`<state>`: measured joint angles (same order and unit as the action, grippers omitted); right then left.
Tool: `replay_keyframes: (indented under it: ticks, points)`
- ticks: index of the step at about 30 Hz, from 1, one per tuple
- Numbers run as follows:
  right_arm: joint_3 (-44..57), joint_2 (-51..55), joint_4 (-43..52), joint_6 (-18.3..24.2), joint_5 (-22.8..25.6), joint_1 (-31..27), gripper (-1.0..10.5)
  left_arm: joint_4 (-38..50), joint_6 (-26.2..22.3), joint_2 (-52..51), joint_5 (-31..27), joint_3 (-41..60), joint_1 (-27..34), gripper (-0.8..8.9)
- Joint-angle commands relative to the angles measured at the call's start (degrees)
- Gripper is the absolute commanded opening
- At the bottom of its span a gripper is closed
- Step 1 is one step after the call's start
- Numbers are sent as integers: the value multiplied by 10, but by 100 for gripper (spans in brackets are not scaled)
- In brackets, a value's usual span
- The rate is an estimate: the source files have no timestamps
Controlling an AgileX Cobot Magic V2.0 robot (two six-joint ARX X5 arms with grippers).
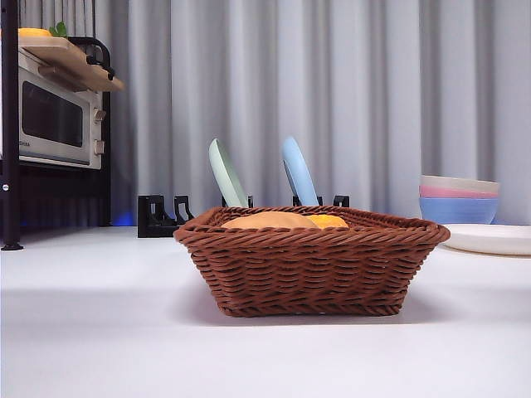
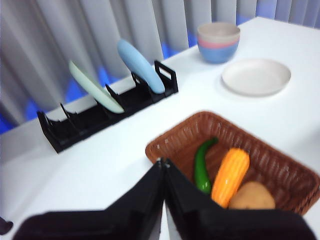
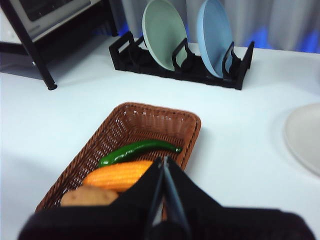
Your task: Pick up the basket,pick up the corn from the table,pick up the potato from the table,pick up the cucumber from the table,put all items into the basket
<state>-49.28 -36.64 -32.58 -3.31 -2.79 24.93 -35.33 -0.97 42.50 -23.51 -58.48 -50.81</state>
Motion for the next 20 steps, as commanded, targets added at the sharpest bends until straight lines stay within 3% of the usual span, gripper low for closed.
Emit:
replay_keyframes:
  ticks: [1,5,11,20]
  points:
    - [30,30,-7,-2,2,2,-12,23,15,-26,-1,74,-2,-8]
    - [30,33,-33,-17,3,2,2,-69,103,-28,15,91,-2,-3]
    - [30,33,-40,-17,2,2,2,-154,102,-10,11,91,-1,-3]
    - [30,33,-40,-17,2,2,2,-157,102,-14,14,90,-6,-3]
